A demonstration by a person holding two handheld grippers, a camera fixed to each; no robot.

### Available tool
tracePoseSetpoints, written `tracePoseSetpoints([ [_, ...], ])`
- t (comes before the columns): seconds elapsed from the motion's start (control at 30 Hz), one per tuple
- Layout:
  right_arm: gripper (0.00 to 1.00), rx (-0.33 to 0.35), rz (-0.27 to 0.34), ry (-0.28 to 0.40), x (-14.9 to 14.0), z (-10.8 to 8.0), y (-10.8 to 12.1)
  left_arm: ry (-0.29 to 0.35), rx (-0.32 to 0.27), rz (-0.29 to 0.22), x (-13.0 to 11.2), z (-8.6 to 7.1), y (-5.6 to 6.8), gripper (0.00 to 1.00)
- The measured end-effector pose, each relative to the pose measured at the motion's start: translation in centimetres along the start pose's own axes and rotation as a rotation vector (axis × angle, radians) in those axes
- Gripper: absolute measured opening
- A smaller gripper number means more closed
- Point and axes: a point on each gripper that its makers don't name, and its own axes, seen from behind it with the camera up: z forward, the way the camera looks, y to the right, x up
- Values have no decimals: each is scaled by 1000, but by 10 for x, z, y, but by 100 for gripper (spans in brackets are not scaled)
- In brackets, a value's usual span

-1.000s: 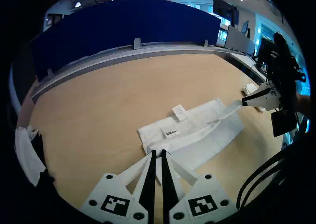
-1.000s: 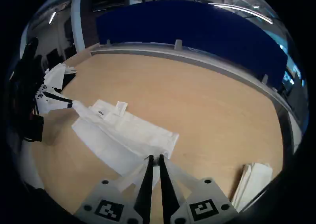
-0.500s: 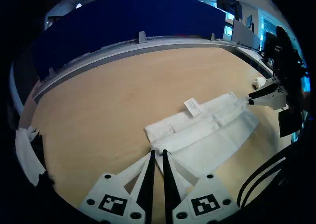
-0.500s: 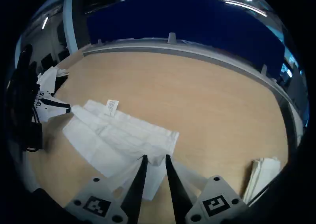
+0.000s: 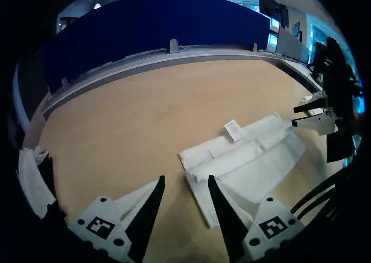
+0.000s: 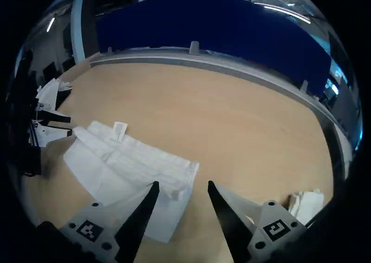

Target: Fold towel

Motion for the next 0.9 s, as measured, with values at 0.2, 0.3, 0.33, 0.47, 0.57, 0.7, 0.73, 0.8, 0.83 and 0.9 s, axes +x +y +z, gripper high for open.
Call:
tracePoseSetpoints([
  [0.2, 100, -12, 2, 30, 10, -4, 2, 16, 20, -3, 0, -10, -9, 88],
  [0.3, 100, -11, 1, 40, 12, -7, 0, 23, 25, -17, 0, -16, -12, 90],
  [0.33, 100, -9, 0, 42, 12, -9, -1, 25, 26, -23, 0, -18, -13, 90],
  [0.47, 100, -4, -4, 45, 11, -12, -4, 30, 29, -49, -3, -26, -16, 90],
  [0.57, 100, 7, -7, 42, 11, -13, -10, 28, 42, -63, -6, -32, -20, 90],
  [0.7, 100, 30, -20, 45, 12, -13, -24, 30, 58, -83, -15, -43, -25, 90],
  [0.73, 100, 36, -24, 45, 12, -12, -28, 29, 62, -89, -18, -47, -26, 90],
  [0.8, 100, 50, -33, 46, 14, -11, -37, 27, 73, -103, -24, -54, -29, 90],
  [0.83, 100, 58, -37, 47, 14, -10, -42, 26, 79, -110, -27, -57, -31, 90],
  [0.9, 100, 75, -47, 48, 16, -8, -53, 25, 93, -126, -33, -65, -34, 90],
])
